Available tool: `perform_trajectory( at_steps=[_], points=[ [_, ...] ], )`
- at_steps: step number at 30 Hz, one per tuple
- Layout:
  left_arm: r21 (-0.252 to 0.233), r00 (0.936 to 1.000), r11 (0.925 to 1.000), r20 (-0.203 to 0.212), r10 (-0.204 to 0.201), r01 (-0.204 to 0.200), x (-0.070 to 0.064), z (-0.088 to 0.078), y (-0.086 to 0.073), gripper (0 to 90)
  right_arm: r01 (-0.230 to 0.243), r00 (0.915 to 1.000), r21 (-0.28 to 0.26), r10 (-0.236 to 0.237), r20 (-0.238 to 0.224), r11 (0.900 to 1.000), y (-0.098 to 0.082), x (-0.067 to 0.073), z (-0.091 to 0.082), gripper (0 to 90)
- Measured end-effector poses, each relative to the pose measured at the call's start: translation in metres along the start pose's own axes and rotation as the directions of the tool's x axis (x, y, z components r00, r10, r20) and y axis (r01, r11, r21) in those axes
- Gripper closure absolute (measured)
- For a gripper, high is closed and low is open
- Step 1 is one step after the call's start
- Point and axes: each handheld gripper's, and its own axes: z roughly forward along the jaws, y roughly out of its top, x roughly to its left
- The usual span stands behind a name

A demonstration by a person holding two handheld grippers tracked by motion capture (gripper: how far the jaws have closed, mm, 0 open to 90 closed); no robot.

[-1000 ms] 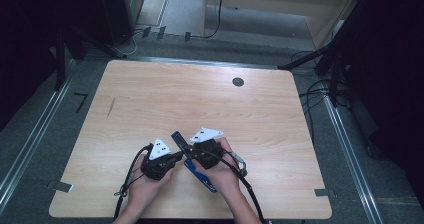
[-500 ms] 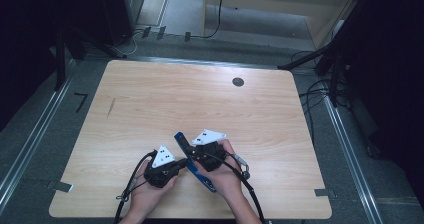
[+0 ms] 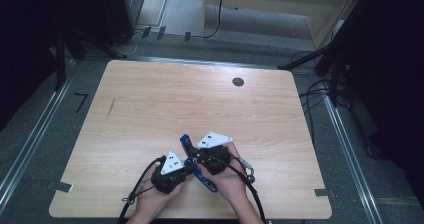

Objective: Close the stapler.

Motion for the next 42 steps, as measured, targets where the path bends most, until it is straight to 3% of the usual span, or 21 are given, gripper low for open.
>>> perform_trajectory(
  at_steps=[9,32,42],
  points=[
    [0.0,0.9998,0.9998,-0.008,0.018,-0.018,-0.003,0.001,0.0,90.0,-0.002,1.0,-0.005,0.002,0.003,1.0,-0.005,0.001,-0.007,90.0],
    [0.002,0.9999,0.9999,-0.001,0.014,-0.014,-0.003,0.001,0.0,90.0,-0.01,0.9999,-0.025,0.01,0.012,1.0,-0.017,0.003,-0.018,90.0],
    [0.004,0.9999,0.9999,0.0,0.016,-0.016,-0.003,0.001,0.0,90.0,-0.025,0.9994,-0.049,0.026,0.023,0.998,-0.017,-0.005,-0.03,90.0]
  ],
)
